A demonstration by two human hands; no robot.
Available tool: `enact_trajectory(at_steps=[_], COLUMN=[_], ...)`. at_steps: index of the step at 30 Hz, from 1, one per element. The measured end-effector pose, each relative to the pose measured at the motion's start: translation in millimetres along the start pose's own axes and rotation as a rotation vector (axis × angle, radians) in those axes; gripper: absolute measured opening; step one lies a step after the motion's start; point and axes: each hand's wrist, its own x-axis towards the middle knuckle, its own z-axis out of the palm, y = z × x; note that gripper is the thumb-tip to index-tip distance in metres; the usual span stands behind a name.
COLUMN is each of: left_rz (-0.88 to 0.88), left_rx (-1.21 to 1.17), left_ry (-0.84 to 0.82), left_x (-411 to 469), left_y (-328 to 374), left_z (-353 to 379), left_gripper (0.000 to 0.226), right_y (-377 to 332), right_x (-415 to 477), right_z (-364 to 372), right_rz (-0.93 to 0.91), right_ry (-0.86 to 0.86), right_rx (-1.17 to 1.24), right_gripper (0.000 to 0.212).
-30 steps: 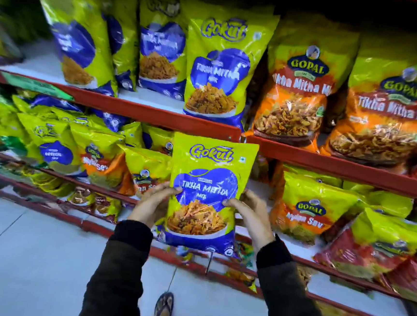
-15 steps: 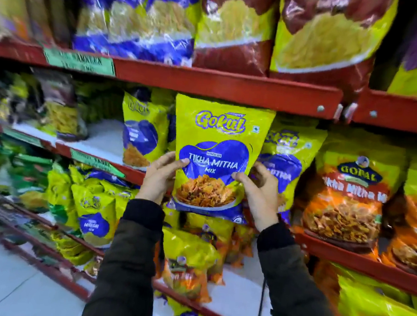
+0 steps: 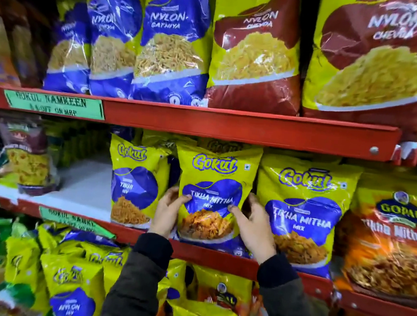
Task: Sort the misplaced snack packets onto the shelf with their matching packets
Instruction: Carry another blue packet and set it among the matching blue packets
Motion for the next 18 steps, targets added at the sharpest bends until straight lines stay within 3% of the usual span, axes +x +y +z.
enact_trajectory(at_steps=[3, 5, 8, 11, 15, 18], left_rz=[-0.020, -0.023, 0.040, 0.105, 0.253, 0.260], left_rx=[0.146, 0.180, 0.117, 0.061, 0.067, 0.071], left_ry=[-0.036, -0.061, -0.020, 0.078, 0.194, 0.264], left_x=[-1.1, 2.3, 15.3, 25.6, 34.9, 43.7], left_y=[1.3, 8.7, 25.6, 35.9, 38.3, 41.3], left_z=[2.8, 8.5, 23.1, 33.8, 37.9, 41.5], left_gripper=[0.068, 0.061, 0.026, 0.020, 0.027, 0.030], right_y=[0.0, -8.7, -25.3, -37.4, -40.1, -39.9], right_x=[5.7, 9.5, 24.7, 39.9, 49.2, 57.2], right_z=[-1.0, -3.4, -9.2, -15.8, -23.3, -28.1], right_rz=[0.091, 0.068, 0.021, 0.012, 0.039, 0.054], right_ry=[-0.042, -0.023, 0.162, 0.304, 0.326, 0.316], right_rx=[-0.081, 0.029, 0.322, 0.378, 0.367, 0.275], right_gripper=[0.048, 0.046, 0.023, 0.006, 0.011, 0.018])
